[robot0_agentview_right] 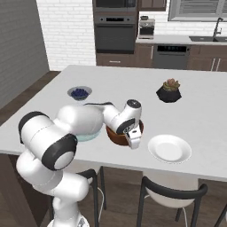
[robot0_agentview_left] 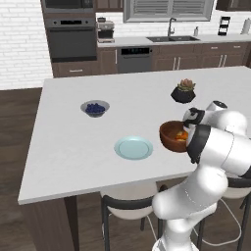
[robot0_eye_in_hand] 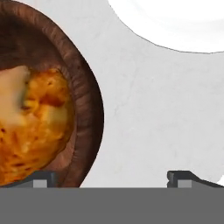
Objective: Pick the chicken drumstick and potato from their plates and place them in the bowl. Then put the bowl in the fridge.
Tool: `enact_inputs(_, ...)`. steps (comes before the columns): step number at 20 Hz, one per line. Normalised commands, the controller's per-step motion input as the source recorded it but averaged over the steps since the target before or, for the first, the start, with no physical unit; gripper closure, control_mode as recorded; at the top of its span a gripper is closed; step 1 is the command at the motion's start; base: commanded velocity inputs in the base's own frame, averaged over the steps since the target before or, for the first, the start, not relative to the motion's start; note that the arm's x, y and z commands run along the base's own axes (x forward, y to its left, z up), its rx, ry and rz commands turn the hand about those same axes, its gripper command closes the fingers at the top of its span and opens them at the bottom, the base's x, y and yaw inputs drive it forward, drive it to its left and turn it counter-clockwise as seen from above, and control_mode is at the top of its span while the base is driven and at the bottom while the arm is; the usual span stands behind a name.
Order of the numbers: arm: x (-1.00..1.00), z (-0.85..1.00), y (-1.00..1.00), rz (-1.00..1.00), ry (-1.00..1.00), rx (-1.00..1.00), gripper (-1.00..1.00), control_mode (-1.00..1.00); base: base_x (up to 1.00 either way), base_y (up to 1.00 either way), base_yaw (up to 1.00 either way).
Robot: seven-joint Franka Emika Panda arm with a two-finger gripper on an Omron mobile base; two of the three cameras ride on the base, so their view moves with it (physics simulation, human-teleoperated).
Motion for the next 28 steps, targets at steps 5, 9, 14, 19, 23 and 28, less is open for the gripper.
enact_inputs(5, 0.25, -0.26, 0.0, 0.0, 0.06, 0.0, -1.0, -1.0, 0.0, 0.0, 0.0)
enact_inputs(9, 0.23, -0.27, 0.0, 0.0, 0.08, 0.0, -1.0, -1.0, 0.0, 0.0, 0.0)
enact_inputs(14, 0.18, -0.25, 0.0, 0.0, 0.07, 0.0, -1.0, -1.0, 0.0, 0.0, 0.0)
enact_inputs(19, 0.2, -0.23, 0.0, 0.0, 0.05, 0.0, 1.0, -1.0, 0.0, 0.0, 0.0)
enact_inputs(23, 0.06, -0.16, 0.05, 0.0, 0.0, 0.0, 1.0, -1.0, 0.0, 0.0, 0.0)
enact_inputs(28, 0.05, -0.31, 0.25, 0.0, 0.0, 0.02, 1.0, -1.0, 0.0, 0.0, 0.0)
